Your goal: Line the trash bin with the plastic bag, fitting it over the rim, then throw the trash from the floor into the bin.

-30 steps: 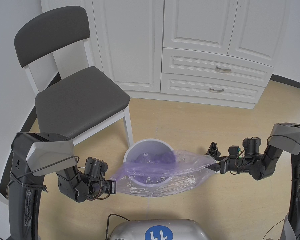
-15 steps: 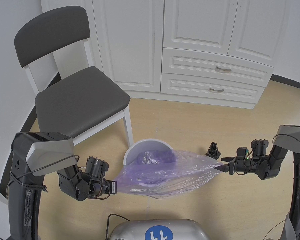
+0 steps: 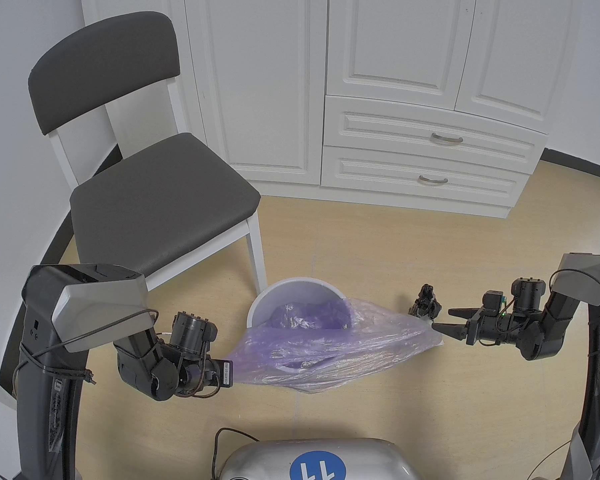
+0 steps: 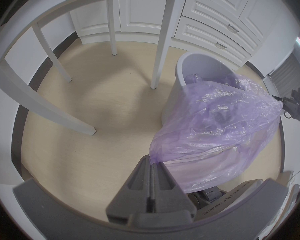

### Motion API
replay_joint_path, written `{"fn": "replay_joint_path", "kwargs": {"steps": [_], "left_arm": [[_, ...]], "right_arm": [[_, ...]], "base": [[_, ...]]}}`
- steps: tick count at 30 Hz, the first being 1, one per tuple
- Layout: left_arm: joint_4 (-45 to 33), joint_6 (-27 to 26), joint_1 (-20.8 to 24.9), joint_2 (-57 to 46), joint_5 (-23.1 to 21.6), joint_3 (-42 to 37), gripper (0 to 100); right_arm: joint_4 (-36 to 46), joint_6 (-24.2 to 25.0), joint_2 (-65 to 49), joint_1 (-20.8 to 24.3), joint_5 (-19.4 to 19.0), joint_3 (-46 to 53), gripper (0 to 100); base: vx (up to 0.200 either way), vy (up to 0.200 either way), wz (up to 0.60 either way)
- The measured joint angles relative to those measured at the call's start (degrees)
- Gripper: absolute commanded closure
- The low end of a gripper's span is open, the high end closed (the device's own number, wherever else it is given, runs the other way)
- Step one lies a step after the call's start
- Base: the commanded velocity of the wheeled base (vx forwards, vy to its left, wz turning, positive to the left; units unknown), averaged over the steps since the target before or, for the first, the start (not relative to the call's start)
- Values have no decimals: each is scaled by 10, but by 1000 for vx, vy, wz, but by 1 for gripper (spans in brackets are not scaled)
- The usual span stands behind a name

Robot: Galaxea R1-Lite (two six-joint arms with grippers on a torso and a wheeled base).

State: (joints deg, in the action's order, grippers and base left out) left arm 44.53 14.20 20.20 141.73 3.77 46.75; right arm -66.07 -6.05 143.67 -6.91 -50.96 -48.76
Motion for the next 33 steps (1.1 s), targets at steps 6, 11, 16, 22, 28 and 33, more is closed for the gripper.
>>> {"fn": "replay_joint_path", "kwargs": {"steps": [6,11,16,22,28,33], "left_arm": [[2,0,0,0,0,-1,100],[7,0,0,0,0,-3,100],[14,1,-1,0,0,-4,100],[55,3,-2,0,0,-12,100],[103,3,-3,-14,0,-32,100],[118,3,-8,-34,1,-43,100]], "right_arm": [[-21,15,-10,2,10,6,0],[-22,18,-39,26,78,16,0],[-22,16,-69,74,243,26,0],[-39,-20,-101,178,443,44,0],[-174,-86,-111,286,515,95,0],[-227,-164,-101,360,560,128,0]], "base": [[0,0,0],[0,0,0],[0,0,0],[0,0,0],[0,0,0],[0,0,0]]}}
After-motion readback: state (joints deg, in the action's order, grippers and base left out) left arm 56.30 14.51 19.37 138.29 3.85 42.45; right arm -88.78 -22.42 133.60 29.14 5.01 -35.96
